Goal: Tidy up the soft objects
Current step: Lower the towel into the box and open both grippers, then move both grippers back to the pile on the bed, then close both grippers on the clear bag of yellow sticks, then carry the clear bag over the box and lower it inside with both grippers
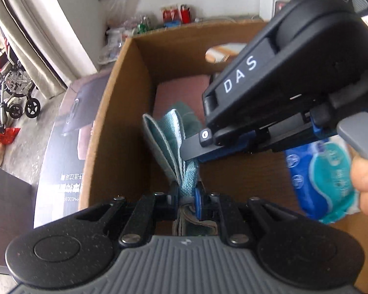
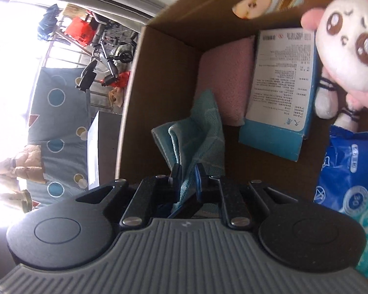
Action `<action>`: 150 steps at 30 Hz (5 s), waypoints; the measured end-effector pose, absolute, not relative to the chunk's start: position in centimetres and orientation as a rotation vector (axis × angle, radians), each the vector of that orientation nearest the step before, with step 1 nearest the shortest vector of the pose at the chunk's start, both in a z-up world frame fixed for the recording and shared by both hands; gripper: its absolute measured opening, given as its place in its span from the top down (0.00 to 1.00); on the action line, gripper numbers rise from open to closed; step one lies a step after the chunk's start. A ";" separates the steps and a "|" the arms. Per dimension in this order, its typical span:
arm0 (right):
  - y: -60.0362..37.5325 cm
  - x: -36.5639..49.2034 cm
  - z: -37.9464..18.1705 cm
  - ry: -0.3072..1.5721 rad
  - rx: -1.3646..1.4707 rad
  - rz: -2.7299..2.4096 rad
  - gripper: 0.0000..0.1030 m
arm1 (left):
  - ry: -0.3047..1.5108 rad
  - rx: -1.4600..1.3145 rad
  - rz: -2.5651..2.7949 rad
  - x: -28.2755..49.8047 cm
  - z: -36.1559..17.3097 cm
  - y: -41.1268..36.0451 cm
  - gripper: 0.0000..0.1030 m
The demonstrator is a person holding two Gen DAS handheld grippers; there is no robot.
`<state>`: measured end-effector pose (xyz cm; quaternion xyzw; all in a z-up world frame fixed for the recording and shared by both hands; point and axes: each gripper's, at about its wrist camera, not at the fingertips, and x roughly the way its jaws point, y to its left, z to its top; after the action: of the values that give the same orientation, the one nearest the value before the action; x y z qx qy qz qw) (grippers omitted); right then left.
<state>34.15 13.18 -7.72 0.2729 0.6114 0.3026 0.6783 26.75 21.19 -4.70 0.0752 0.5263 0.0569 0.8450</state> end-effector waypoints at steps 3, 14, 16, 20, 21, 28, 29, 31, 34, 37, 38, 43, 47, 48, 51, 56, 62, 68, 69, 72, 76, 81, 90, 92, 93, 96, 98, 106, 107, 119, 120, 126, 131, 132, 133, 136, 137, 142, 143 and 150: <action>13.6 34.3 -9.0 1.392 0.616 0.664 0.90 | 1.130 0.200 0.134 27.4 -5.5 21.0 0.87; 11.5 33.2 -7.7 1.336 0.703 0.652 0.71 | 1.107 0.179 0.158 27.1 -4.9 21.5 0.66; 10.5 32.5 -6.7 1.302 0.713 0.657 0.68 | 1.088 0.166 0.159 26.7 -4.1 21.5 0.59; 8.7 31.1 -4.8 1.238 0.731 0.664 0.60 | 1.051 0.151 0.185 25.8 -3.0 21.4 0.42; 8.3 30.8 -4.4 1.223 0.732 0.665 0.60 | 1.038 0.154 0.189 25.5 -2.7 21.3 0.41; 3.8 28.5 -1.2 1.129 0.733 0.677 0.59 | 0.954 0.108 0.194 22.4 0.4 20.3 0.39; 3.2 28.0 -0.7 1.112 0.736 0.682 0.58 | 0.936 0.098 0.192 21.8 1.1 20.2 0.38; 1.8 27.0 0.4 1.073 0.739 0.694 0.58 | 0.896 0.073 0.179 20.9 3.0 19.5 0.37; -0.8 25.2 2.3 1.005 0.712 0.704 0.56 | 0.834 0.044 0.138 18.7 5.9 18.0 0.36; -4.1 23.0 4.1 0.943 0.677 0.706 0.55 | 0.776 0.032 0.071 16.4 7.9 15.5 0.35; -5.3 22.3 4.6 0.926 0.671 0.702 0.54 | 0.756 0.026 0.044 15.7 8.4 14.3 0.34; -13.1 18.2 6.2 0.841 0.652 0.636 0.53 | 0.693 0.001 -0.121 13.2 9.0 8.6 0.32; -20.4 15.5 6.4 0.802 0.645 0.510 0.52 | 0.660 0.035 -0.240 12.0 8.5 3.1 0.31; -22.3 14.8 6.3 0.791 0.647 0.470 0.52 | 0.654 0.047 -0.267 11.9 8.1 1.8 0.31; -27.4 13.2 5.5 0.777 0.669 0.366 0.51 | 0.656 0.054 -0.344 12.1 6.5 -1.7 0.31; -33.3 11.7 2.7 0.793 0.707 0.227 0.51 | 0.654 0.075 -0.414 12.6 4.3 -6.5 0.31; -34.0 14.7 2.3 0.825 0.709 0.264 0.51 | 0.668 0.110 -0.388 15.5 4.4 -8.4 0.31; -29.8 24.2 2.4 0.900 0.671 0.363 0.48 | 0.830 0.138 -0.355 24.1 4.2 -6.7 0.26; -29.0 26.1 1.8 0.922 0.661 0.366 0.48 | 0.872 0.128 -0.349 25.8 3.6 -6.1 0.26; -26.5 32.0 -0.6 1.004 0.647 0.377 0.47 | 0.977 0.111 -0.338 30.6 1.2 -5.1 0.26; -23.8 38.6 -4.4 1.091 0.589 0.335 0.47 | 1.073 0.117 -0.320 35.4 -2.2 -5.2 0.26; -22.6 43.5 -8.2 1.150 0.524 0.270 0.47 | 1.120 0.163 -0.311 38.8 -5.0 -6.6 0.27; -22.5 46.2 -11.8 1.223 0.530 0.257 0.47 | 1.219 0.133 -0.290 42.5 -8.1 -7.5 0.30; -22.5 46.4 -12.4 1.224 0.536 0.261 0.50 | 1.252 0.094 -0.293 43.0 -8.6 -7.3 0.29; -22.8 46.4 -12.6 1.217 0.543 0.269 0.52 | 1.266 0.069 -0.293 43.2 -8.7 -7.2 0.30; -23.2 46.3 -12.9 1.203 0.569 0.285 0.69 | 1.285 0.027 -0.299 43.7 -8.9 -7.0 0.38; -23.4 46.1 -12.9 1.197 0.590 0.301 0.77 | 1.280 0.022 -0.292 43.7 -8.8 -7.1 0.43; -24.0 44.4 -9.4 1.102 0.596 0.343 0.90 | 1.201 -0.008 -0.289 42.4 -5.6 -7.4 0.46; -24.2 44.1 -8.8 1.088 0.604 0.344 0.90 | 1.188 -0.015 -0.290 42.1 -5.0 -7.4 0.46; -22.2 35.9 4.4 0.871 0.553 0.442 0.92 | 0.952 -0.019 -0.317 33.6 6.5 -4.8 0.47; -21.3 35.2 5.3 0.861 0.547 0.461 0.92 | 0.939 -0.023 -0.311 32.6 7.3 -3.9 0.47; -13.5 31.4 8.4 0.855 0.529 0.606 0.92 | 0.898 -0.036 -0.226 26.9 10.3 3.0 0.47; -5.6 30.0 6.9 0.957 0.560 0.703 0.92 | 0.936 -0.081 -0.115 23.4 9.0 10.0 0.47; -4.2 29.8 6.1 0.986 0.562 0.710 0.92 | 0.952 -0.097 -0.098 23.0 8.3 11.2 0.47; -2.7 29.6 5.3 1.018 0.564 0.714 0.92 | 0.971 -0.115 -0.082 22.7 7.5 12.7 0.47; 0.9 29.3 2.3 1.110 0.573 0.710 0.92 | 1.021 -0.132 -0.049 21.9 4.7 15.5 0.47; 1.9 29.3 1.2 1.141 0.582 0.705 0.92 | 1.035 -0.133 -0.041 21.9 3.8 16.3 0.47; 5.4 29.8 -3.6 1.242 0.619 0.684 0.91 | 1.094 -0.139 0.005 22.4 0.1 19.1 0.47; 6.0 30.0 -4.5 1.255 0.610 0.671 0.89 | 1.102 -0.141 0.009 22.8 -0.5 19.5 0.47; 7.8 29.9 -5.8 1.297 0.469 0.628 0.86 | 1.140 -0.115 0.022 23.2 -3.2 20.6 0.50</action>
<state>29.95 7.78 -5.83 0.2127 0.5882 0.2849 0.7264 23.19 20.62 -3.24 -0.0545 0.5391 0.0106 0.8404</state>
